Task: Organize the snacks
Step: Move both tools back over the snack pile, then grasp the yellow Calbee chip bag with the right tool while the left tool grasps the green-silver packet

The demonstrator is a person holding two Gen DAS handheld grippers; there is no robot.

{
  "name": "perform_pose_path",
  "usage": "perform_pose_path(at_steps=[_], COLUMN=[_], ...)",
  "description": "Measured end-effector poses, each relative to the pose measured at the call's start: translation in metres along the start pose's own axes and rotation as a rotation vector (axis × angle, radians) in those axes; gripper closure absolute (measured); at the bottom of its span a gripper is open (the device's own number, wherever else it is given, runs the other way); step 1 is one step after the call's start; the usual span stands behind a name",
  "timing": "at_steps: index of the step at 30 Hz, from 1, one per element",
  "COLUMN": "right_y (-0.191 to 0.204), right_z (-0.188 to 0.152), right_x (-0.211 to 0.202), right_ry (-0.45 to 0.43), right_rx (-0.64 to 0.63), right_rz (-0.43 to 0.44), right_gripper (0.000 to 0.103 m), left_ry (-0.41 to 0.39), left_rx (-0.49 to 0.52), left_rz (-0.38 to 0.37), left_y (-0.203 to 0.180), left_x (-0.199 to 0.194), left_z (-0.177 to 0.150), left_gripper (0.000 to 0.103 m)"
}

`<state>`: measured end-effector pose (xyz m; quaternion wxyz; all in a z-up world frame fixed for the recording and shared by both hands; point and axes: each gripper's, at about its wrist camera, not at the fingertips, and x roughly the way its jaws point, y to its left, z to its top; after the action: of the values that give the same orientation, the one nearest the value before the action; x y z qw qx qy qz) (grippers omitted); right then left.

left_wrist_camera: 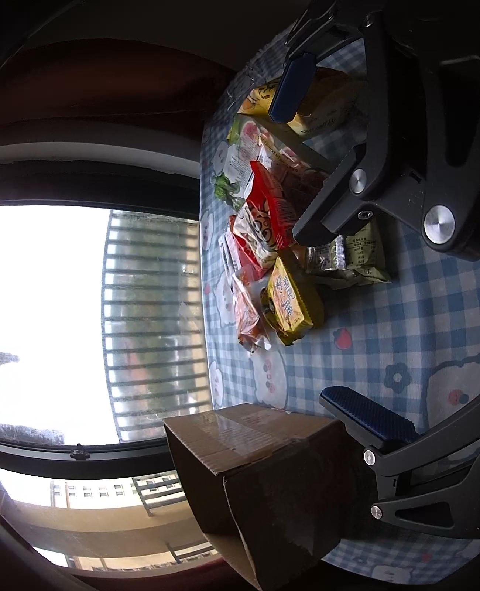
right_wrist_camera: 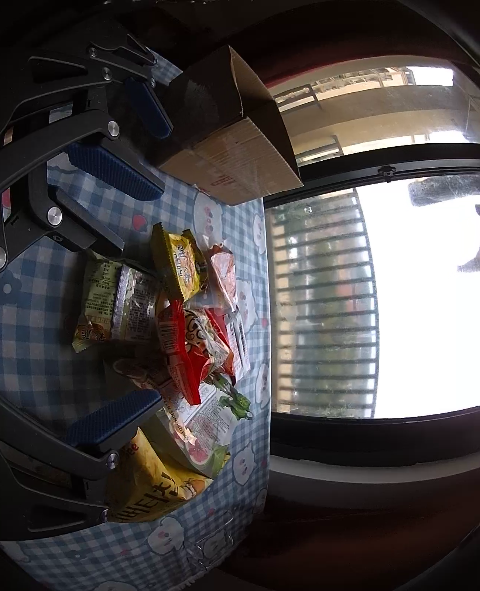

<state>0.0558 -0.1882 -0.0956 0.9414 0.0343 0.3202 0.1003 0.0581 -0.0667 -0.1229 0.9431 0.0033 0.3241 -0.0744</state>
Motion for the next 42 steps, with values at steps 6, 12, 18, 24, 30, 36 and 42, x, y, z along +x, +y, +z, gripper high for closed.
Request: perform_pose_path(at_steps=[6,12,18,24,30,36,42], right_y=[-0.009,-0.022,-0.043,-0.066,-0.099,-0.127,-0.137], right_z=[-0.012,-0.018,-0.032,-0.042,-0.031,-0.012,-0.002], right_x=[-0.002,-0.017,-0.028,-0.037,-0.043,-0.029,-0.002], right_ry=[0.002,0.013,0.025,-0.003,-0.043,-0.048,-0.006], right_rx=[0.029,0.041,0.083,0.113,0.157,0.208,0.198], right_rz=[-0.027,-0.08,-0.13,-0.198,-0.268,-0.265,-0.254], right_gripper=[0.0,0.0,0.0,0.0,0.0,0.0,0.0], left_ry=[0.026,0.034,0.054,0.03,0.032,0.04,0.067], left_rx=[-0.019,0.011,0.058,0.077,0.023,0.016,0.014], left_rz=[-0.061,-0.116,-0.169,-0.15,-0.131,-0.085,-0.038], left_y=[-0.003,-0.024,-0.05,-0.072,-0.081,-0.084,-0.083], left_x=[0.01,0.006,0.01,0.013,0.026,0.043,0.063], left_z=[-0.008,-0.011,-0.018,-0.018,0.002,0.02,0.022], left_gripper=[0.001,0.0,0.0,0.001,0.001,0.0,0.0])
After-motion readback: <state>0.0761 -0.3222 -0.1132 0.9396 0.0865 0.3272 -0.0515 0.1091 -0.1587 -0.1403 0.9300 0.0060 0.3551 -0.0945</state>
